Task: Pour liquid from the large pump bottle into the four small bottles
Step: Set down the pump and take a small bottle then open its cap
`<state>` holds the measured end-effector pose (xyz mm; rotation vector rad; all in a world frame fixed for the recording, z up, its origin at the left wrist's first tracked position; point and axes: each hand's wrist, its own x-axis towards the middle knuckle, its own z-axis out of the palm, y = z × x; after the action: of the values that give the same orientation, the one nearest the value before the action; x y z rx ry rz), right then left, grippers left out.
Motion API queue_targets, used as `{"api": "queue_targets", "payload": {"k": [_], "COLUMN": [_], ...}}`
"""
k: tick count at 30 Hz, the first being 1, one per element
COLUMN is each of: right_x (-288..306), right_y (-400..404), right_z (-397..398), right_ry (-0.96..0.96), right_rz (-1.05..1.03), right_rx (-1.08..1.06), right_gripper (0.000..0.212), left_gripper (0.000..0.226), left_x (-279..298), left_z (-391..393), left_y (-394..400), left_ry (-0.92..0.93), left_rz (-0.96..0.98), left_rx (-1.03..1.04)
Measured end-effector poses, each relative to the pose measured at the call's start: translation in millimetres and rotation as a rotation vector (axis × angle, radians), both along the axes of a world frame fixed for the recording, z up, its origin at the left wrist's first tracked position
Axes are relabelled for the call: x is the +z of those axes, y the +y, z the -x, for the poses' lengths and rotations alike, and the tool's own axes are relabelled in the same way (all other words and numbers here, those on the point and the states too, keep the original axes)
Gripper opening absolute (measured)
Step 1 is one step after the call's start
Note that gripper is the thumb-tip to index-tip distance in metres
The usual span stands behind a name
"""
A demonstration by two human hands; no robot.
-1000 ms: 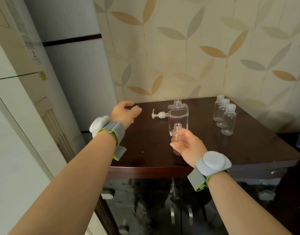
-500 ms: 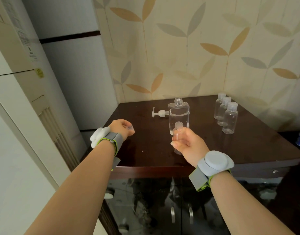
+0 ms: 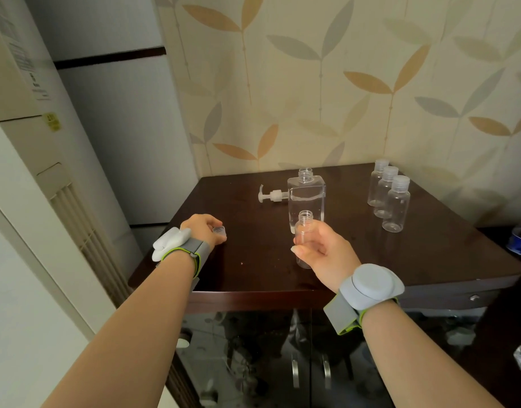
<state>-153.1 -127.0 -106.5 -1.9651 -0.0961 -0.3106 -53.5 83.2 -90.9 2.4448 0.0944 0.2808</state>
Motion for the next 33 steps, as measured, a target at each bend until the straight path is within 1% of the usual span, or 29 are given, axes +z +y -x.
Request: {"api": "queue_targets", "payload": {"k": [6,12,14,16,17,19,20,21,23,25,26,27,29,30,33], "right_x": [-1.1,-2.8,-3.1,-3.8,-4.1,-4.0,-3.7,-3.8,-3.7,-3.4,-3.4,-3.3,-2.8,-2.8,-3.7], "right_y": [-0.2,-0.2,-0.3,-0.4,-0.4,0.5,1.3,2.3,4.2,5.5,5.6,5.4,5.5,5.9,7.4], "right_z": [-0.8,-1.7,-2.0,-2.6,-2.9,-2.9,-3.0,-3.1,-2.2,-1.2,-0.9,-0.7,0.1,0.4,2.1], "right_ry": [-0.008,-0.012,-0.009,-0.013,-0.018,-0.026,-0.032,-0.038,-0.057,-0.083,-0.092,-0.096,-0.1,-0.103,-0.112], "right_rz": [-0.004,-0.023,-0.023,-0.034,-0.04,-0.058,-0.07,-0.078,-0.079,-0.036,-0.001,0.03,0.044,0.028,-0.043], "right_rx": [0.007,0.014,0.019,0.019,0.013,-0.006,-0.017,-0.028,-0.048,-0.07,-0.085,-0.099,-0.107,-0.101,-0.067], "right_gripper": [0.035,0.036,0.038,0.037,0.036,0.036,0.038,0.038,0.037,0.031,0.029,0.027,0.026,0.026,0.028], "left_gripper": [0.028,0.051,0.055,0.052,0.046,0.03,0.027,0.029,0.044,0.056,0.056,0.049,0.026,0.022,0.023], "left_x": [0.6,1.5,6.0,14.6,20.2,31.6,36.8,41.0,44.5,44.6,43.4,41.7,37.0,34.1,27.9], "left_z": [-1.1,1.3,4.1,10.6,15.7,29.0,37.5,46.2,59.7,67.9,69.7,70.5,72.4,72.3,72.2], "left_y": [2.7,4.4,-0.2,-11.7,-20.0,-39.0,-48.7,-57.4,-72.0,-81.8,-84.6,-86.0,-88.4,-89.3,-88.4], "left_ry": [0.033,0.036,0.008,-0.09,-0.155,-0.231,-0.222,-0.181,-0.048,0.094,0.139,0.17,0.188,0.179,0.144], "left_rz": [0.027,0.04,-0.003,-0.064,-0.063,0.013,0.054,0.076,0.097,0.144,0.174,0.208,0.279,0.293,0.29], "left_rx": [-0.014,-0.006,-0.001,-0.009,-0.038,-0.146,-0.219,-0.303,-0.467,-0.548,-0.56,-0.571,-0.582,-0.573,-0.531]}}
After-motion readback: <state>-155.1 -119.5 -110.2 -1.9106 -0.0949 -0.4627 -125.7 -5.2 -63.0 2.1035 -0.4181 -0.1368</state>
